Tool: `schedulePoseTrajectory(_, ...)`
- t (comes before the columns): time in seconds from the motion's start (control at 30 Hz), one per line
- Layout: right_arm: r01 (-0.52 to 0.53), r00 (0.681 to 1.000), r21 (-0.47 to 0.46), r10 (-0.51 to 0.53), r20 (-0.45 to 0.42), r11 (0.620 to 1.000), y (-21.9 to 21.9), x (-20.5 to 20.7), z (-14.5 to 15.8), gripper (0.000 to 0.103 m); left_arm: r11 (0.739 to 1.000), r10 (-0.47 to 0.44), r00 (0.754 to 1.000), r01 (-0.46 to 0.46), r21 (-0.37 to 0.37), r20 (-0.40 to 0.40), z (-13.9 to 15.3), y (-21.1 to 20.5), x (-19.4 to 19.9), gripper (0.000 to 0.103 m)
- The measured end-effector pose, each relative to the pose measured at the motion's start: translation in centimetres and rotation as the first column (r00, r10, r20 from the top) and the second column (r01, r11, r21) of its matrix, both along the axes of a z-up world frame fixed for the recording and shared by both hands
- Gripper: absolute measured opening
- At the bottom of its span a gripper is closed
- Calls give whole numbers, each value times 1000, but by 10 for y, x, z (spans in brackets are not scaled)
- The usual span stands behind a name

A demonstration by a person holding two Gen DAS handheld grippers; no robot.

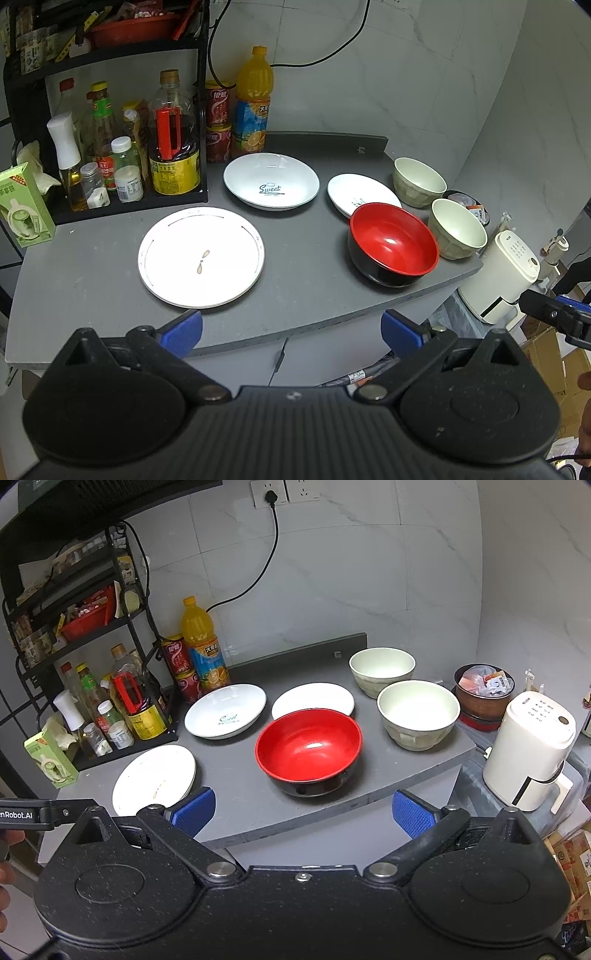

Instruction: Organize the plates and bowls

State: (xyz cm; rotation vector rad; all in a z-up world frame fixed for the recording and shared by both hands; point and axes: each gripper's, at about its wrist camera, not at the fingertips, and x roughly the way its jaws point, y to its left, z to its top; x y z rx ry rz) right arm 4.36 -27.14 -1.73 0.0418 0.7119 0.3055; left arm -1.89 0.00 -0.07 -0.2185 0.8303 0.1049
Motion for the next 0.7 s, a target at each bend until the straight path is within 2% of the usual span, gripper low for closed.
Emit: schedulePoseTrajectory(0.7,-27,1000,-31,28,6,999,-4,1,6,103,1000,-6,1000,6,2,0,4,-12,13,102)
